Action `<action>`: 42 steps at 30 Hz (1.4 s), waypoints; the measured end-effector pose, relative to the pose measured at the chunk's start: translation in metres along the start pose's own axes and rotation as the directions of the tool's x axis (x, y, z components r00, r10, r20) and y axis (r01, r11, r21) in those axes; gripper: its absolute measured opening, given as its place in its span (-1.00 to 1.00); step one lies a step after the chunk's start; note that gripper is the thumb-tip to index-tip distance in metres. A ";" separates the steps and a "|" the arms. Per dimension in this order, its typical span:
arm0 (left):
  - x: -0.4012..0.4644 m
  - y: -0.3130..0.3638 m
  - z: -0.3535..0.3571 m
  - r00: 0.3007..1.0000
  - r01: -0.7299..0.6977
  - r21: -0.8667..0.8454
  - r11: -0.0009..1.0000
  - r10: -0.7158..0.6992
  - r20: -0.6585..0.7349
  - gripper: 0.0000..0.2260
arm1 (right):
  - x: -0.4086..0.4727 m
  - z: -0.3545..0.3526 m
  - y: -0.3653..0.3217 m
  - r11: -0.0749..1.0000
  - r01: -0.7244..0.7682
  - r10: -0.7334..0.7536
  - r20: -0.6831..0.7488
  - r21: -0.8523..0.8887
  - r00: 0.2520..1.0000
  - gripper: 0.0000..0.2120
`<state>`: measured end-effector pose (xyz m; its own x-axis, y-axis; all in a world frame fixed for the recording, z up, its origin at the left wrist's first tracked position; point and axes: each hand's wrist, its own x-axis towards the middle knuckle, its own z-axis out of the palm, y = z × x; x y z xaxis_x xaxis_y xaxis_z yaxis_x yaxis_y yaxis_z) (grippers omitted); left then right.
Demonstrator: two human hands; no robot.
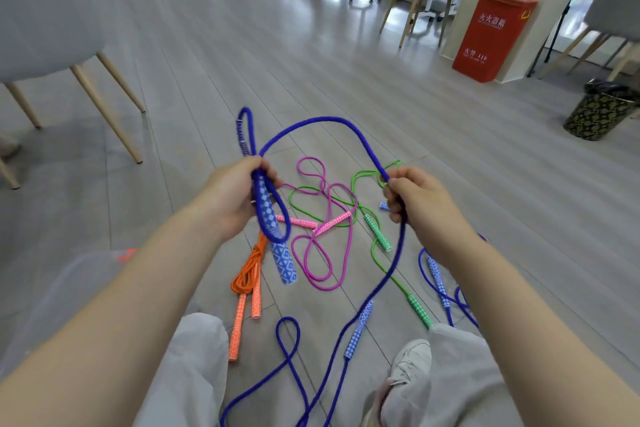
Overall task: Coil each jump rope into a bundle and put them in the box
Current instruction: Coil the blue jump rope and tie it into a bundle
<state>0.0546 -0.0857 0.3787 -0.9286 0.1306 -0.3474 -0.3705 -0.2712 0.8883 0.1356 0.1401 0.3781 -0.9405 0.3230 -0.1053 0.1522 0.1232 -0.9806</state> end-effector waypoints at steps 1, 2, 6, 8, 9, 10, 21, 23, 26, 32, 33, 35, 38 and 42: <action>-0.004 -0.004 0.006 1.000 0.011 0.045 0.999 -0.012 0.029 -0.79 | -0.003 0.008 -0.001 1.000 0.015 -0.015 0.018 0.016 1.000 -0.83; -0.009 -0.008 0.012 0.998 0.014 0.092 0.996 -0.019 0.054 -0.80 | -0.006 0.015 -0.001 0.999 0.032 -0.032 0.038 0.020 0.999 -0.86; -0.020 -0.020 0.026 0.989 0.007 0.191 0.982 -0.035 0.141 -0.84 | -0.017 0.038 -0.001 0.992 0.123 -0.116 0.153 -0.034 0.981 -0.91; -0.023 -0.023 0.029 0.983 0.011 0.199 0.980 -0.047 0.176 -0.81 | -0.019 0.045 0.003 0.978 0.184 -0.162 0.201 -0.099 0.966 -0.88; -0.024 -0.023 0.030 0.982 0.010 0.200 0.980 -0.048 0.184 -0.80 | -0.020 0.047 0.004 0.968 0.211 -0.179 0.215 -0.135 0.960 -0.87; -0.026 -0.023 0.030 0.980 0.008 0.200 0.980 -0.047 0.192 -0.78 | -0.020 0.048 0.006 0.958 0.228 -0.188 0.224 -0.171 0.956 -0.87; -0.031 -0.029 0.027 0.941 -0.154 0.392 0.907 0.013 0.338 -0.82 | -0.021 0.048 0.018 0.893 0.303 -0.219 0.265 -0.334 0.939 -0.95; -0.029 -0.028 0.025 0.944 -0.184 0.394 0.901 0.050 0.327 -0.84 | -0.021 0.047 0.017 0.889 0.314 -0.228 0.270 -0.335 0.935 -0.95; -0.024 -0.019 0.022 0.957 -0.159 0.297 0.941 0.073 0.280 -0.79 | -0.018 0.039 0.013 0.882 0.294 -0.193 0.286 -0.369 0.939 -0.84; 0.000 0.010 -0.005 0.993 -0.077 0.022 0.997 0.075 0.091 -0.73 | -0.002 -0.003 0.003 0.919 0.192 -0.091 0.287 -0.344 0.953 -0.79; 0.005 0.015 -0.012 0.996 -0.085 -0.027 0.996 0.086 0.028 -0.72 | -0.001 -0.013 0.002 0.918 0.178 -0.072 0.292 -0.354 0.954 -0.80; 0.011 0.024 -0.027 0.991 -0.113 -0.174 0.978 0.098 -0.093 -0.70 | 0.002 -0.031 0.002 0.912 0.152 -0.060 0.243 -0.382 0.968 -0.87; 0.017 0.031 -0.046 0.973 -0.176 -0.277 0.944 0.125 -0.193 -0.73 | 0.005 -0.049 0.003 0.937 0.098 -0.061 0.119 -0.337 0.991 -0.89; 0.018 0.018 -0.036 0.984 -0.142 -0.052 0.988 0.136 -0.114 -0.81 | 0.001 -0.038 0.001 0.955 0.137 -0.114 0.101 -0.264 0.988 -0.84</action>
<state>0.0301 -0.1227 0.3776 -0.9667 -0.0168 -0.2554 -0.2351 -0.3366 0.9118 0.1465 0.1761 0.3834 -0.9776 0.2101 -0.0094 0.0968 0.4099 -0.9070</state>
